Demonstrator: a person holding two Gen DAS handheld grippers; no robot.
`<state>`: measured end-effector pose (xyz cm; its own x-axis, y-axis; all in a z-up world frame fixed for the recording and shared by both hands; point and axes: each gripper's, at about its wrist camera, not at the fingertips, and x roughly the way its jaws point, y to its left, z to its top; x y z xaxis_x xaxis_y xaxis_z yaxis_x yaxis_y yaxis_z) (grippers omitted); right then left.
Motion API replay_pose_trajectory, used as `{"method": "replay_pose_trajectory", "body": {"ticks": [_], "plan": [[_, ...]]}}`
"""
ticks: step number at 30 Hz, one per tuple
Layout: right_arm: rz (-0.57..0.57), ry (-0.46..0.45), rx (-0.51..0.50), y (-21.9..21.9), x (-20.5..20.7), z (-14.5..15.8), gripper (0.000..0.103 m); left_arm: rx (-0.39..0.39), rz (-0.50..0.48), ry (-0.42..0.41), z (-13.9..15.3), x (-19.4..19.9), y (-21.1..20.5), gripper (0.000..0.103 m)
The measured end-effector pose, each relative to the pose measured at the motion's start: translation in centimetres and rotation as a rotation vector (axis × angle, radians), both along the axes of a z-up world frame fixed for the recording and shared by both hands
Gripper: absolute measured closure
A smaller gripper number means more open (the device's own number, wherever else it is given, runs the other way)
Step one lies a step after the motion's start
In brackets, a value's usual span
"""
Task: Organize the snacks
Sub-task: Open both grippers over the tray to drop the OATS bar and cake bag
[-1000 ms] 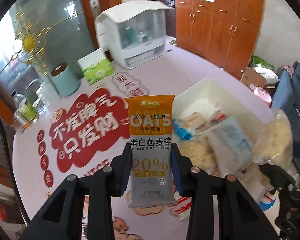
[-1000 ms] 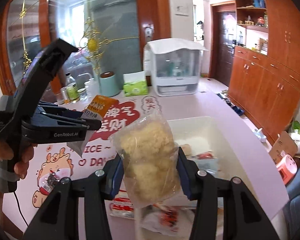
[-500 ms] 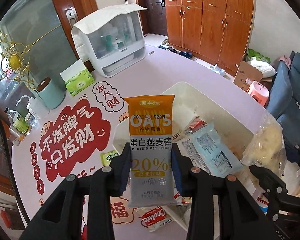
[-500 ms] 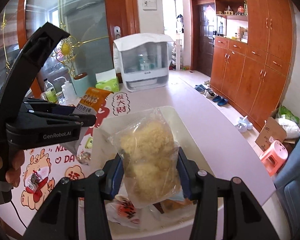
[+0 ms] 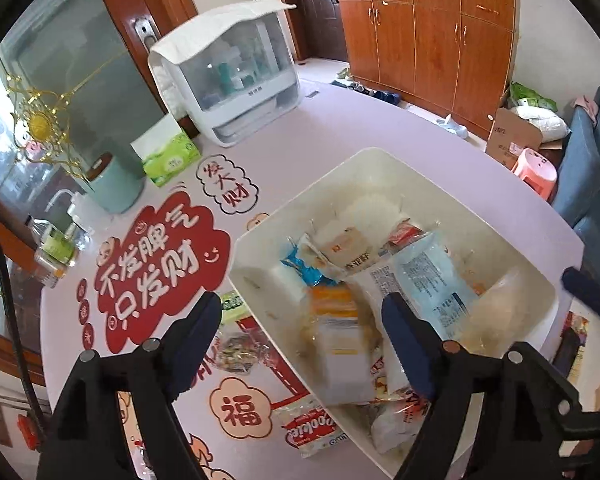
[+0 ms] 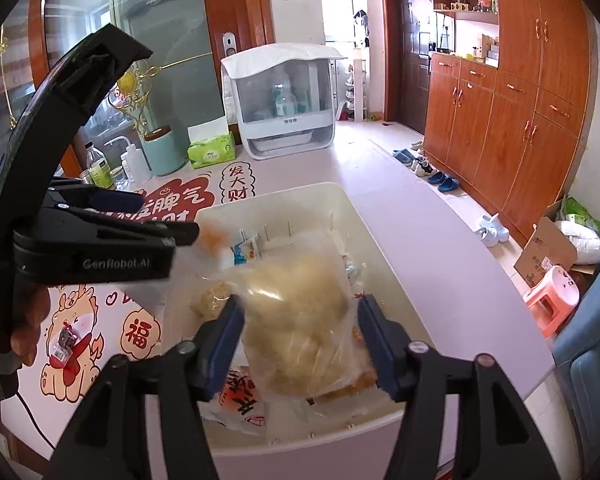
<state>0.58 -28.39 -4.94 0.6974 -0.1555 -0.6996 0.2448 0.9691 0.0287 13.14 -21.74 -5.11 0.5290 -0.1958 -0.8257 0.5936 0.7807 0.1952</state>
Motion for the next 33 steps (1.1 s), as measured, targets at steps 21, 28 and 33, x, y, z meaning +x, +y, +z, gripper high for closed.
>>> {"method": "replay_pose_trajectory", "body": {"ticks": [21, 28, 33], "plan": [[0.003, -0.032, -0.011, 0.7, -0.5, 0.7, 0.026, 0.034, 0.051, -0.038, 0.9, -1.7, 3.6, 0.02], [0.006, -0.027, -0.011, 1.1, -0.6, 0.7, 0.026, 0.033, 0.064, -0.057, 1.7, -2.5, 5.0, 0.02], [0.022, -0.027, -0.012, 1.8, -0.5, 0.7, 0.026, 0.038, 0.084, -0.078, 2.3, -3.1, 6.5, 0.02]]}}
